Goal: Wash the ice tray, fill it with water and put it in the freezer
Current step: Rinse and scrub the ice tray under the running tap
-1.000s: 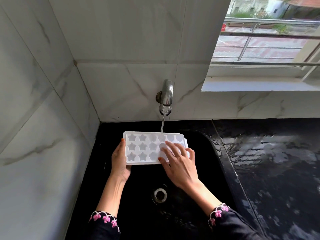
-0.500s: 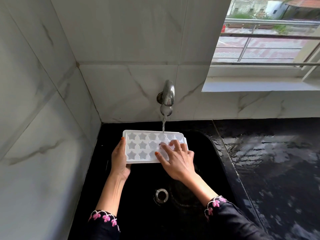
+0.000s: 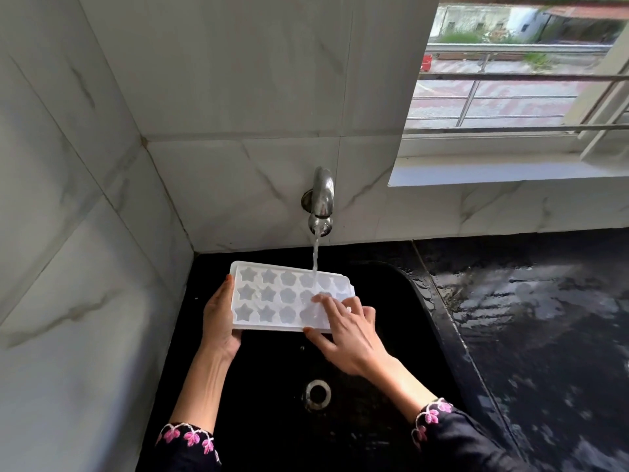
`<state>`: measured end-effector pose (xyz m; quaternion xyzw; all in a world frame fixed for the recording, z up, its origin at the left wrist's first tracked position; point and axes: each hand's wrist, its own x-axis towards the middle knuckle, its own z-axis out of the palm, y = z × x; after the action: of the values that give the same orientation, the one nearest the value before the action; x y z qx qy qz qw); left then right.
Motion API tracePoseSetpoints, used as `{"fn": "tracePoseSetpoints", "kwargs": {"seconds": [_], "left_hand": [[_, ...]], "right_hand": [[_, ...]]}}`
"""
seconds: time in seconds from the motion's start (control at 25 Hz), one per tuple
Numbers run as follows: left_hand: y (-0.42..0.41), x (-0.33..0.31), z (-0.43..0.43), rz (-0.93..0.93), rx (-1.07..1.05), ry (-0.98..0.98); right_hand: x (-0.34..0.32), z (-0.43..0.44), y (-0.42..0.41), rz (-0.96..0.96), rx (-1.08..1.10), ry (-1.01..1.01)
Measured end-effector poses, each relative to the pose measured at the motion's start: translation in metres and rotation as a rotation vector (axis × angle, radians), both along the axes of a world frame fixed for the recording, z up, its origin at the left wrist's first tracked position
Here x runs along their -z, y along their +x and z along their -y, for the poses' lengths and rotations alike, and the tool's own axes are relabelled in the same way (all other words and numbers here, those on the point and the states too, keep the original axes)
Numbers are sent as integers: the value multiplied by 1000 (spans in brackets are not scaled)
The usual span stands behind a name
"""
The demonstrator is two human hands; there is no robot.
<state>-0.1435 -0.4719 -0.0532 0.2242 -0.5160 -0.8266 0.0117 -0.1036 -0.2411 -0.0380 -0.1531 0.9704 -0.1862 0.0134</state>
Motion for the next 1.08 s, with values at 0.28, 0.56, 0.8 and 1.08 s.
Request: {"fn": "tracePoseSetpoints", "kwargs": {"seconds": [0.28,0.56,0.8,1.08], "left_hand": [[-1,0,4,6,-11,24],[0,8,5,11,-21,24],[-3,10,16,-31,38,92],[0,6,4,-38,39,73]], "right_hand": [[-2,-9,-10,-107,-92,161],[12,-22,-3,-192,83,-61],[5,-32,-14,-131,-27,52],[5,-17,-20,-10,124,-56]]}}
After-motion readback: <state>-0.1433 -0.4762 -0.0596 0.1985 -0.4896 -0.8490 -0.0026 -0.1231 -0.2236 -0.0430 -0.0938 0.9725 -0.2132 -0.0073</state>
